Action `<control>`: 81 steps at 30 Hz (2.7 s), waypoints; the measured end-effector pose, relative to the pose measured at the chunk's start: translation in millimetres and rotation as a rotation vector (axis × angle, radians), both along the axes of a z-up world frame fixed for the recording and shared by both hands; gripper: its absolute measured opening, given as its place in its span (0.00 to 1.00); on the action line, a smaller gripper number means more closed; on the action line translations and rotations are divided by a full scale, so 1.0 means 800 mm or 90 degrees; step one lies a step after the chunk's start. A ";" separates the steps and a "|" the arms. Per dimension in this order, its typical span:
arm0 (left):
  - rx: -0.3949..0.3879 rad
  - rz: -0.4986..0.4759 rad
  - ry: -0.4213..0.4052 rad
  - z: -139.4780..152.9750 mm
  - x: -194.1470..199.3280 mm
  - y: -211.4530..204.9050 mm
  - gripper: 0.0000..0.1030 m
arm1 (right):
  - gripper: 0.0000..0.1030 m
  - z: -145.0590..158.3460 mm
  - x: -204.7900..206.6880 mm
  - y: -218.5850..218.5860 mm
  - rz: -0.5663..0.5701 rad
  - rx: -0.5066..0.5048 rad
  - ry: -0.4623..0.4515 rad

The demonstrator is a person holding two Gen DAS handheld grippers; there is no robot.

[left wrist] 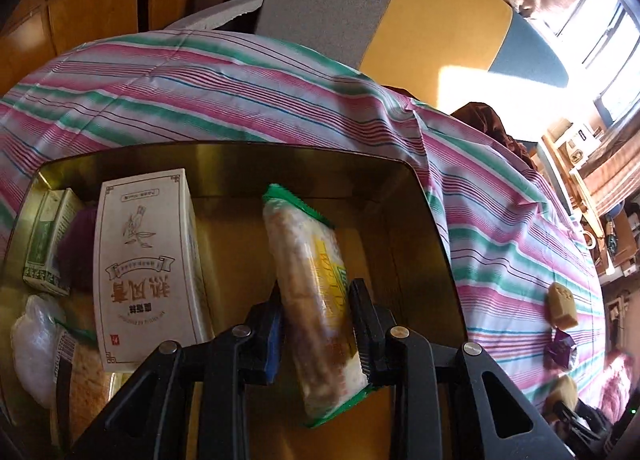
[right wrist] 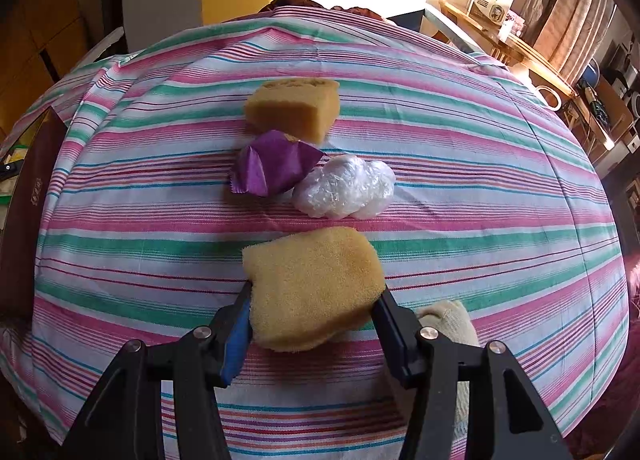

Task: Organize objects
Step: 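Lower the cracker bar into the gold tray and open the left tool, then carry the yellow sponge into the gold tray and open the right tool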

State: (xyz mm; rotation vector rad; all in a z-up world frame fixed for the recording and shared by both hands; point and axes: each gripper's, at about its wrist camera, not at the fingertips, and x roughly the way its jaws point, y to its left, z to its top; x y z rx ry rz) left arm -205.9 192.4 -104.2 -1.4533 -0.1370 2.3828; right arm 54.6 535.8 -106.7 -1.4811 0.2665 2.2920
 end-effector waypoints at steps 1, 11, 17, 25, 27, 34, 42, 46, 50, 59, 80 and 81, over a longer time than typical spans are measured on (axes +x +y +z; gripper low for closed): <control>-0.010 0.004 0.005 0.000 -0.004 0.000 0.30 | 0.54 0.000 0.000 0.000 0.000 0.000 0.000; -0.069 -0.017 0.057 0.011 0.021 -0.004 0.36 | 0.54 -0.002 -0.001 -0.002 0.006 0.008 -0.002; -0.078 -0.050 0.103 0.033 0.070 -0.021 0.38 | 0.54 -0.003 -0.002 -0.004 0.009 0.016 -0.004; -0.072 -0.055 0.162 0.064 0.135 -0.054 0.39 | 0.54 -0.005 -0.003 -0.006 0.012 0.025 -0.007; -0.073 -0.053 0.171 0.069 0.146 -0.060 0.39 | 0.54 -0.005 -0.003 -0.006 0.012 0.027 -0.008; -0.080 -0.053 0.198 0.080 0.182 -0.079 0.40 | 0.54 -0.007 -0.005 -0.009 0.016 0.039 -0.014; -0.091 -0.051 0.217 0.083 0.201 -0.099 0.41 | 0.53 -0.001 -0.003 -0.011 0.002 0.040 -0.013; -0.092 -0.047 0.217 0.080 0.202 -0.108 0.41 | 0.52 0.012 0.002 -0.018 0.002 0.018 0.008; -0.087 -0.043 0.211 0.076 0.202 -0.115 0.41 | 0.52 0.023 0.006 -0.034 0.011 0.013 0.025; -0.082 -0.034 0.195 0.065 0.200 -0.129 0.41 | 0.52 0.060 0.004 -0.089 0.058 -0.002 0.083; -0.057 0.140 0.182 0.073 0.182 -0.278 0.43 | 0.55 0.048 -0.137 -0.409 0.408 -0.139 0.107; -0.057 0.142 0.179 0.071 0.182 -0.281 0.43 | 0.55 0.037 -0.143 -0.419 0.412 -0.145 0.095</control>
